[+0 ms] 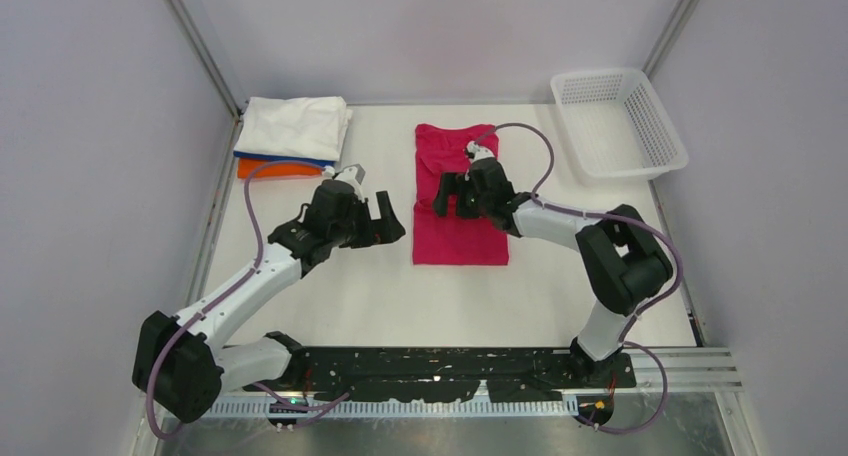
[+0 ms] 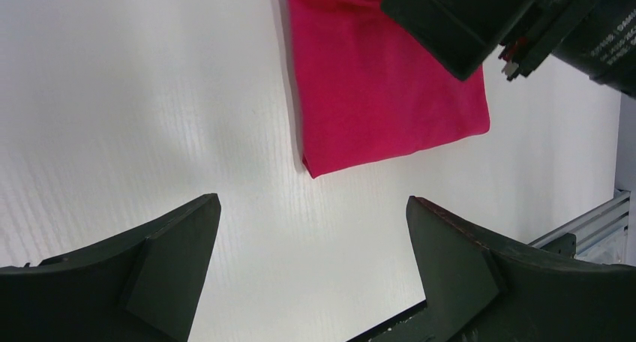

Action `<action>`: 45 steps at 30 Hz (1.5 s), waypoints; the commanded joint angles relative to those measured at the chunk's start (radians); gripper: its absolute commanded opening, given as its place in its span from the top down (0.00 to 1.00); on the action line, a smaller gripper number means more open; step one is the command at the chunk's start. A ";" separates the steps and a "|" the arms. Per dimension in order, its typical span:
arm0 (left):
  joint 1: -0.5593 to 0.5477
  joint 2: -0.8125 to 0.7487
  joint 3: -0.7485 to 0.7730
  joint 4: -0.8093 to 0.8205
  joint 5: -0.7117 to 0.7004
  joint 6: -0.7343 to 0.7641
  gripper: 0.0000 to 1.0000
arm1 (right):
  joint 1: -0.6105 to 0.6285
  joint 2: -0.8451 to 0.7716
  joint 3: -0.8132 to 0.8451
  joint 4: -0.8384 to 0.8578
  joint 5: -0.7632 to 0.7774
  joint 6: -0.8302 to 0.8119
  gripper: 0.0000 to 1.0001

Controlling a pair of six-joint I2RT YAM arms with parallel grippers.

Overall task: Fold and stack the t-shirts
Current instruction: Fold the folded rectangular tshirt in 1/3 of the way, then grab one side of the 2/3 rectangular tshirt with both arms

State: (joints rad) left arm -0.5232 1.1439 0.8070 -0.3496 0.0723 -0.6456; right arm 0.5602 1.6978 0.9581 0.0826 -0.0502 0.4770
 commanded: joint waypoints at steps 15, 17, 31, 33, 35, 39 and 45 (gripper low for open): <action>-0.001 0.081 0.021 0.042 0.052 -0.022 0.00 | -0.122 -0.178 -0.003 -0.056 0.110 -0.044 0.05; -0.001 0.129 0.026 0.060 0.078 -0.047 0.00 | -0.123 -0.279 -0.112 -0.096 0.121 0.000 0.05; -0.037 0.506 0.130 0.178 0.170 -0.156 0.32 | -0.135 -0.606 -0.485 -0.261 0.072 0.165 0.09; -0.044 0.538 0.150 0.173 0.176 -0.160 0.36 | -0.133 -0.591 -0.497 -0.250 0.070 0.166 0.14; -0.050 0.561 0.162 0.169 0.181 -0.160 0.43 | -0.134 -0.574 -0.507 -0.224 0.066 0.169 0.18; -0.055 0.576 0.167 0.127 0.164 -0.153 0.53 | -0.133 -0.525 -0.515 -0.156 0.027 0.175 0.30; -0.071 0.583 0.155 0.112 0.142 -0.154 0.56 | -0.133 -0.437 -0.514 -0.099 -0.019 0.184 0.45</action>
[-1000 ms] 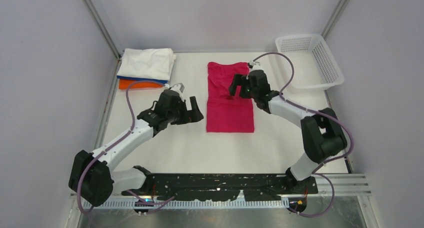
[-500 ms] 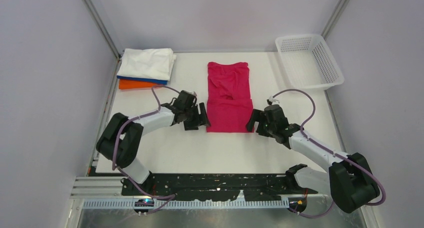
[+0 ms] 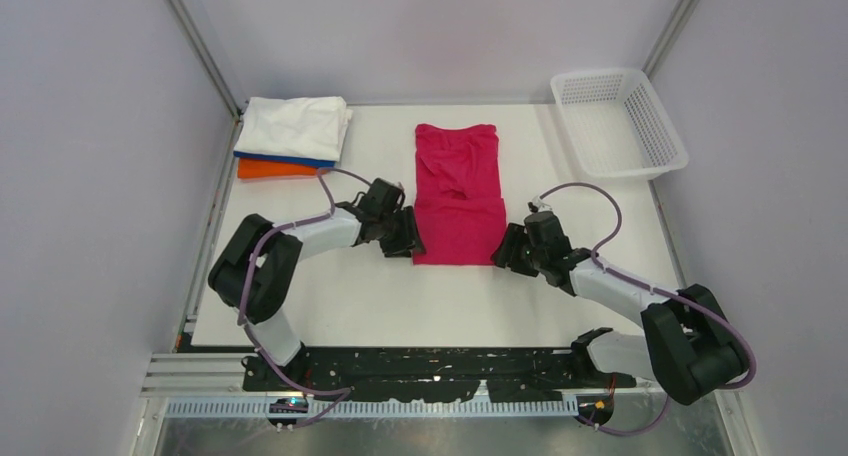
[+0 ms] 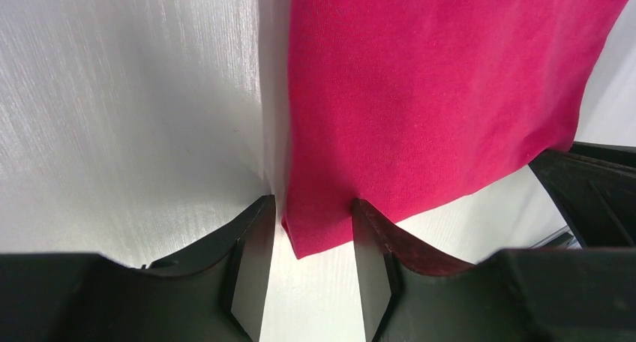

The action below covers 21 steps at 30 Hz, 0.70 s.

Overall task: Fold and stack the t-shirts
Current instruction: Grab one side of the 2/3 rectangular tshirt with both arms

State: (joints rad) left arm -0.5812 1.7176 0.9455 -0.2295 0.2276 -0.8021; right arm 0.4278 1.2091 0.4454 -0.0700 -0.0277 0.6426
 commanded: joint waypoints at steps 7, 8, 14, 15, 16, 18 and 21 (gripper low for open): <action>-0.043 0.042 0.045 -0.062 -0.016 -0.002 0.60 | -0.001 0.069 -0.010 0.064 -0.030 0.026 0.69; -0.045 0.037 0.045 -0.075 -0.019 -0.002 0.60 | -0.001 0.069 -0.011 0.064 -0.028 0.026 0.75; -0.069 0.004 0.023 -0.101 -0.069 -0.007 0.56 | 0.000 0.088 -0.021 0.108 -0.030 0.031 0.93; -0.075 0.011 0.022 -0.094 -0.067 -0.010 0.58 | 0.000 0.092 -0.027 0.115 -0.034 0.034 0.94; -0.081 0.019 0.023 -0.087 -0.059 -0.014 0.69 | -0.001 0.094 -0.032 0.127 -0.042 0.035 0.95; -0.087 0.038 0.025 -0.067 -0.042 -0.029 1.00 | 0.000 0.096 -0.038 0.136 -0.057 0.038 0.95; -0.088 0.025 0.011 -0.018 -0.040 -0.034 1.00 | 0.002 0.073 -0.052 0.153 -0.095 0.029 0.95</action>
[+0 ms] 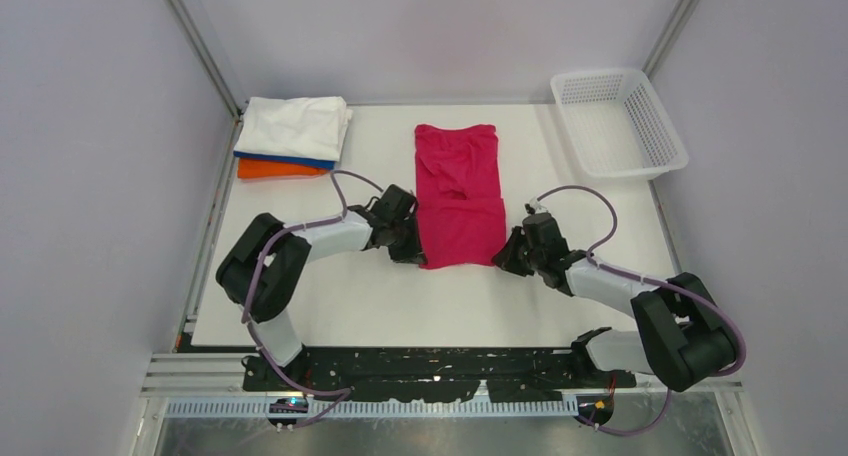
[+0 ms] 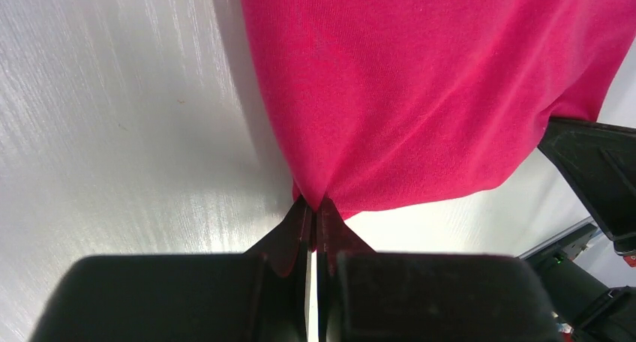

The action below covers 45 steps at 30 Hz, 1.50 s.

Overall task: Fold and stack the t-shirts
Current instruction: Grab one side of the 2/3 rectangular tshirt with both arms, then fold the long partially folded tshirt into a neat square

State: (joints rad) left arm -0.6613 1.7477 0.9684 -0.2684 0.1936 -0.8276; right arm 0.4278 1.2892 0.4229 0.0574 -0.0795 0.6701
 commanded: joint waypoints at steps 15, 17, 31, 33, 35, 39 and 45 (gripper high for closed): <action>-0.172 -0.444 -0.328 -0.011 -0.101 0.001 1.00 | 0.190 -0.347 -0.101 -0.309 -0.128 0.042 0.95; -0.207 -0.505 -0.376 -0.037 -0.105 -0.024 1.00 | 0.250 -0.392 -0.108 -0.362 -0.133 0.069 0.95; -0.360 -0.821 -0.396 -0.196 -0.217 -0.068 1.00 | 0.440 -0.676 -0.084 -0.521 -0.094 0.144 0.95; -0.360 -0.818 -0.356 -0.195 -0.219 -0.043 1.00 | 0.439 -0.677 -0.040 -0.519 -0.054 0.122 0.95; -0.351 -0.805 -0.320 -0.188 -0.246 -0.013 1.00 | 0.437 -0.655 0.019 -0.517 -0.004 0.092 0.95; -0.264 -0.747 -0.224 -0.187 -0.261 0.045 1.00 | 0.411 -0.556 0.156 -0.506 0.062 0.020 0.95; -0.107 -0.634 -0.087 -0.152 -0.266 0.118 1.00 | 0.268 -0.401 0.270 -0.451 0.046 -0.066 0.95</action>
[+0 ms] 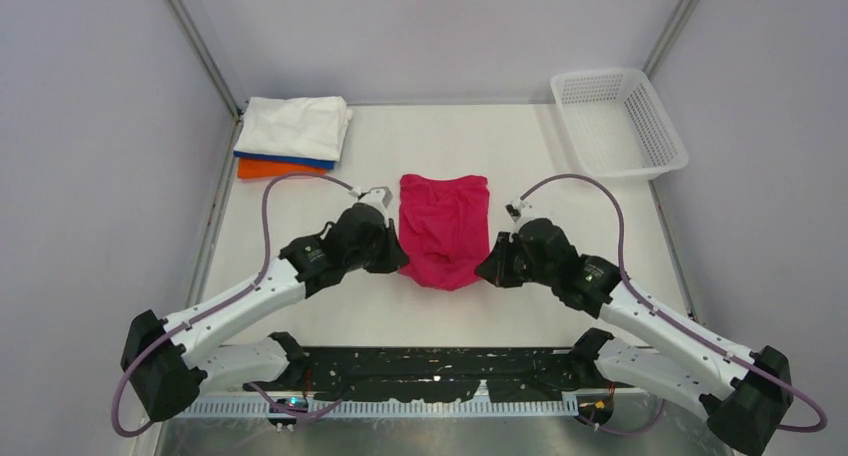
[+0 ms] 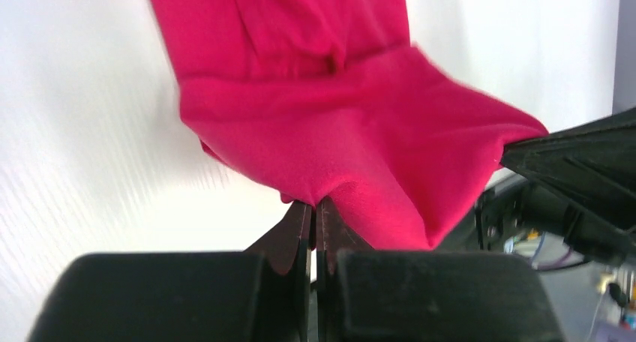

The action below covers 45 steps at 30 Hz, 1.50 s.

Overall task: Fold and stack the t-shirts
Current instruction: Fold the long partially folded tshirt into a neat square

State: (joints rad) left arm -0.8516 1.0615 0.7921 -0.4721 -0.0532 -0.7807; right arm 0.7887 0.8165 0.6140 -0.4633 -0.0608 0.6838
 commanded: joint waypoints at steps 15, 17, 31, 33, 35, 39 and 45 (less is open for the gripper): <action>0.359 0.460 0.462 0.079 0.170 0.150 1.00 | -0.438 0.399 0.284 0.288 -0.127 -0.142 0.95; 0.378 0.513 0.502 0.077 0.177 0.152 1.00 | -0.455 0.457 0.313 0.314 -0.155 -0.148 0.95; 0.475 0.963 0.919 -0.101 0.198 0.106 0.65 | -0.565 0.925 0.572 0.457 -0.248 -0.149 0.73; 0.490 1.014 0.992 -0.141 0.217 0.099 0.31 | -0.574 0.986 0.639 0.442 -0.241 -0.164 0.37; 0.497 1.029 1.037 -0.160 0.241 0.095 0.01 | -0.578 1.022 0.695 0.398 -0.239 -0.171 0.07; 0.496 0.939 0.940 -0.097 0.274 0.085 0.00 | -0.578 0.952 0.659 0.406 -0.262 -0.169 0.04; 0.473 0.784 0.717 0.100 0.352 0.036 0.00 | -0.573 0.804 0.480 0.485 -0.317 -0.144 0.05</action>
State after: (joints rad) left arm -0.3561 1.9728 1.5978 -0.5270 0.2222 -0.7048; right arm 0.2085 1.7515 1.1748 -0.0711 -0.3199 0.5289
